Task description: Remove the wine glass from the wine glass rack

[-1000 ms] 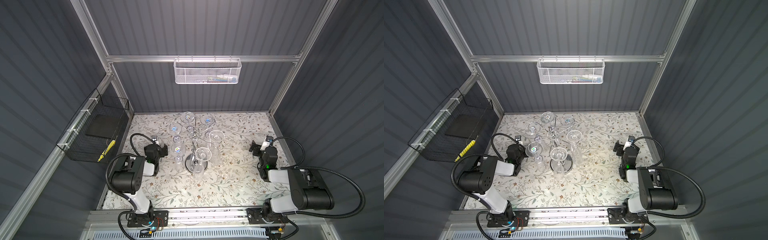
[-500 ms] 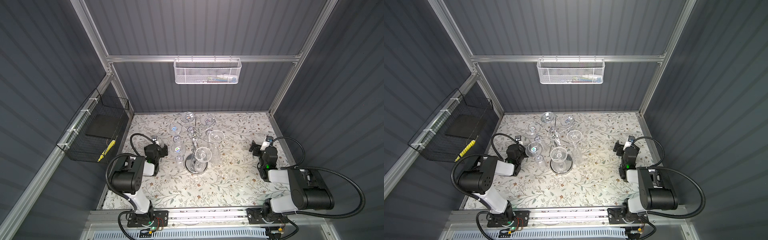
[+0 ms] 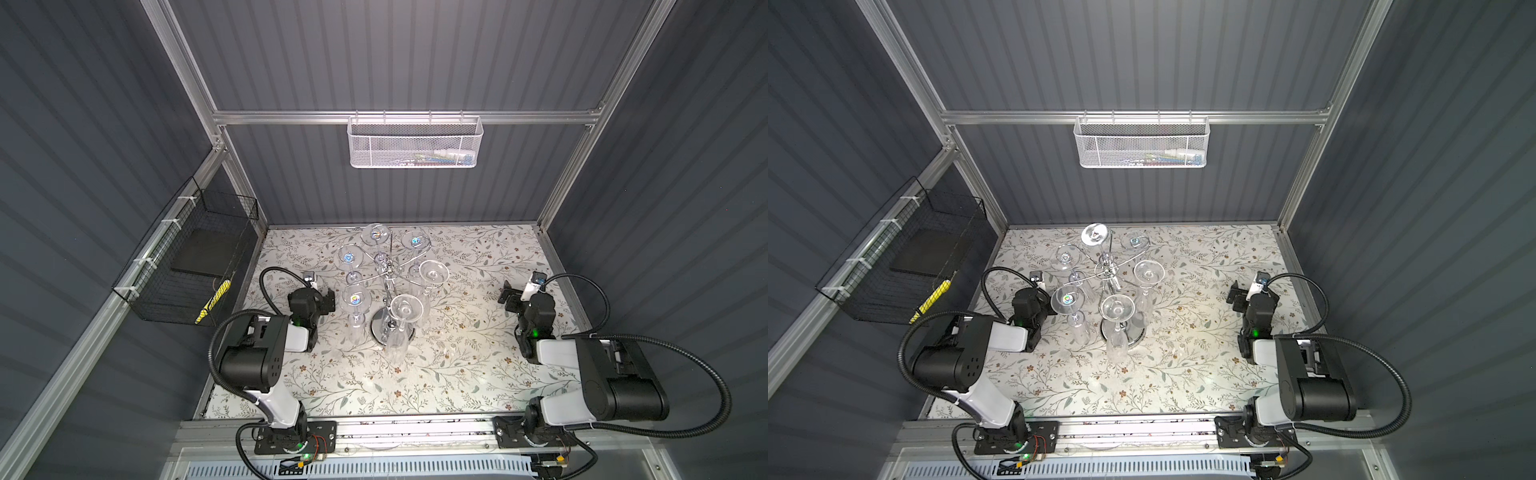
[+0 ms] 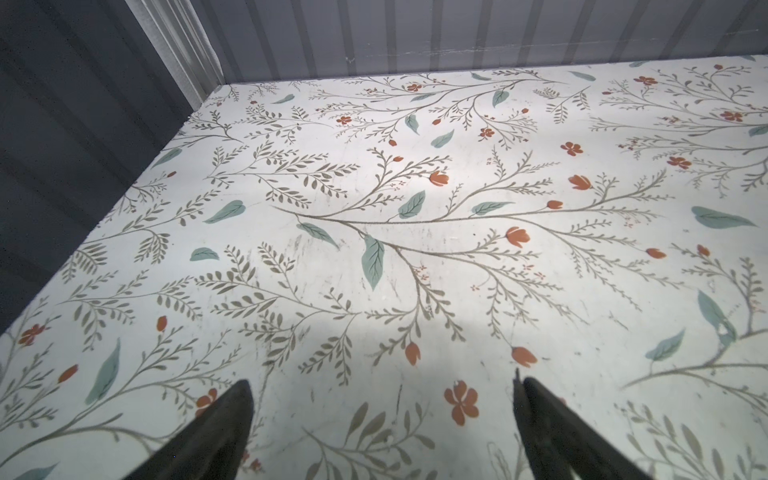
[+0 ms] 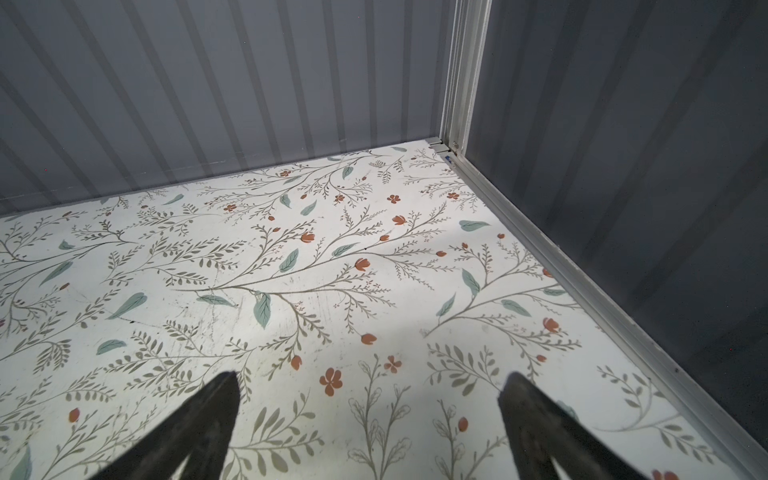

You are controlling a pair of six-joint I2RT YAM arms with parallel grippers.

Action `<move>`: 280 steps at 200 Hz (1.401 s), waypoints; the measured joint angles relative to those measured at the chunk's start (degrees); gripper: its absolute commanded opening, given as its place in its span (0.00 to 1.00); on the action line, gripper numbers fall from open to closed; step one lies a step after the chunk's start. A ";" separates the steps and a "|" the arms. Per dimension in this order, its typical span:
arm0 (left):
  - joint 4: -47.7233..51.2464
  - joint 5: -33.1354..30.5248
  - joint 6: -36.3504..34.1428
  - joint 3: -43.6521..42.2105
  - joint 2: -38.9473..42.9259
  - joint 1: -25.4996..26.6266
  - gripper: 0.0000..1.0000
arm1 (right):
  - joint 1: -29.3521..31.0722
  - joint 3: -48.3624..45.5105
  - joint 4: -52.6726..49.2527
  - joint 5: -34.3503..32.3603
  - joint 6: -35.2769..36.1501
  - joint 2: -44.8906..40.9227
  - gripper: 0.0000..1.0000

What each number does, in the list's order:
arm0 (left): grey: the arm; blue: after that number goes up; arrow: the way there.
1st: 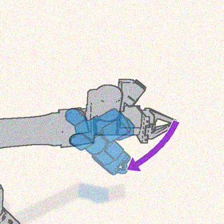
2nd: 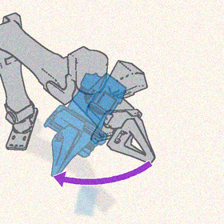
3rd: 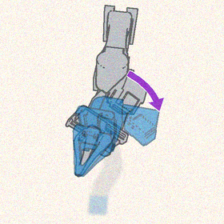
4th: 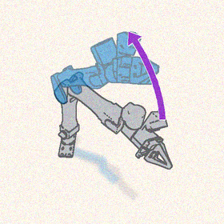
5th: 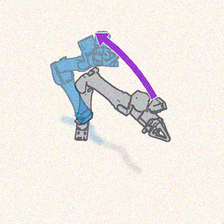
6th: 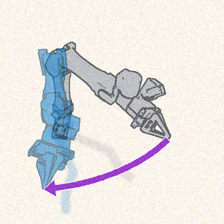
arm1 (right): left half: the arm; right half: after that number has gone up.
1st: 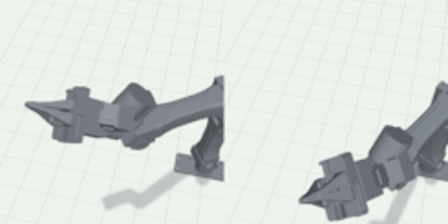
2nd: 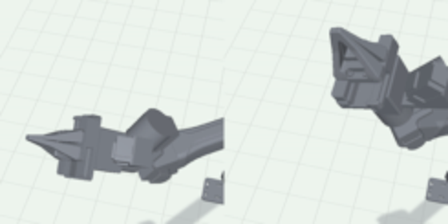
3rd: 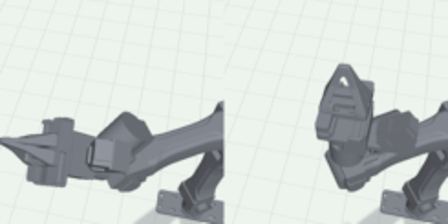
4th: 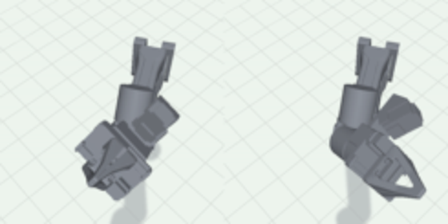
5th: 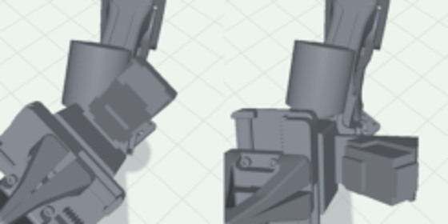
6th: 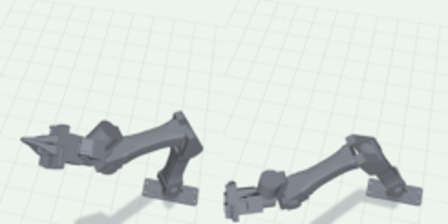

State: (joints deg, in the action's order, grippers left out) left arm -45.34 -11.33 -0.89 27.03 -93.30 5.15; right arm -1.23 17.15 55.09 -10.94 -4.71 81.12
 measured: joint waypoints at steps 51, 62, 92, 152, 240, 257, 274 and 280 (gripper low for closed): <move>23.76 -0.52 0.79 12.11 20.37 0.00 0.99 | 2.40 17.16 -33.11 -0.39 -1.25 -20.06 0.99; 28.65 -0.59 1.33 15.96 22.88 0.00 0.99 | 2.54 25.51 -42.32 0.61 -3.65 -22.29 0.99; 41.22 -0.61 3.08 25.22 26.73 0.00 0.99 | 2.47 49.18 -64.13 8.66 -10.34 -22.23 0.99; 56.48 4.76 7.19 37.48 29.22 0.00 0.99 | 3.41 67.10 -85.68 38.73 -25.29 -14.14 0.98; 62.51 16.24 13.66 43.82 29.22 0.00 0.99 | 15.21 61.81 -89.39 53.70 -39.74 -12.28 0.90; 62.55 17.29 14.88 43.82 29.31 0.00 0.99 | 16.33 60.67 -88.94 54.10 -41.16 -12.04 0.85; 62.58 18.27 15.98 43.85 29.31 0.00 0.99 | 17.27 60.04 -87.95 54.49 -42.86 -11.96 0.78; 62.58 18.58 16.28 43.85 29.31 0.00 0.99 | 17.55 59.95 -87.47 54.66 -43.36 -11.91 0.76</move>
State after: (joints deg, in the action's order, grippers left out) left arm 17.23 7.25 15.40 70.87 -63.99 5.15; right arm 16.32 77.10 -32.38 43.72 -48.07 69.21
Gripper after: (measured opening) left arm 0.992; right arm 0.802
